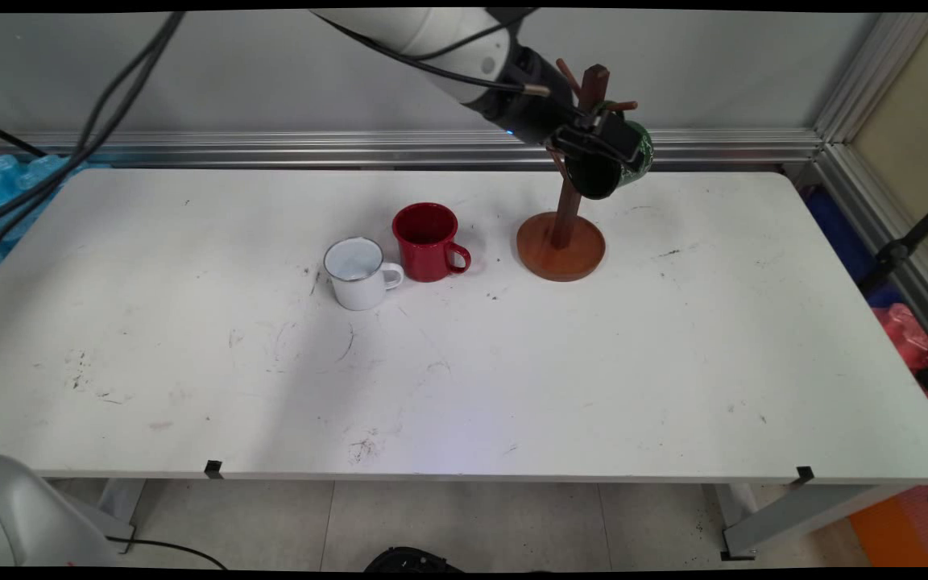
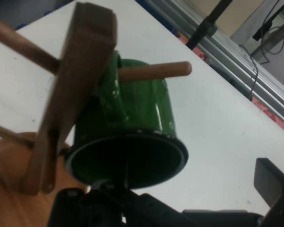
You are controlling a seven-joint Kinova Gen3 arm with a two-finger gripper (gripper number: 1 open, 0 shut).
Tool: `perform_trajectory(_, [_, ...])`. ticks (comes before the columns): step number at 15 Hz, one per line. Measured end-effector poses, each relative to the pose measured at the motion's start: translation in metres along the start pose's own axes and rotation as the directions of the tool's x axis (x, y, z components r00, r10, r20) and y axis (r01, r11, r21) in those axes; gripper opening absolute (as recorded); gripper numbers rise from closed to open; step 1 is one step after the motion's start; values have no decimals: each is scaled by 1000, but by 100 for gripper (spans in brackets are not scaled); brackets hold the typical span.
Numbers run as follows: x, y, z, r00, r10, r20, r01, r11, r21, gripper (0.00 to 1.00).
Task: Pick up the green mug from the rack
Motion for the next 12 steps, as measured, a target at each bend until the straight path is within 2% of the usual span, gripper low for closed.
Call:
perform_trajectory(6, [6,6,28,999,-36,-2,36,999,-29,100])
perform_trajectory(12, [8,7,44,998,-57,0,57,998,-37,100])
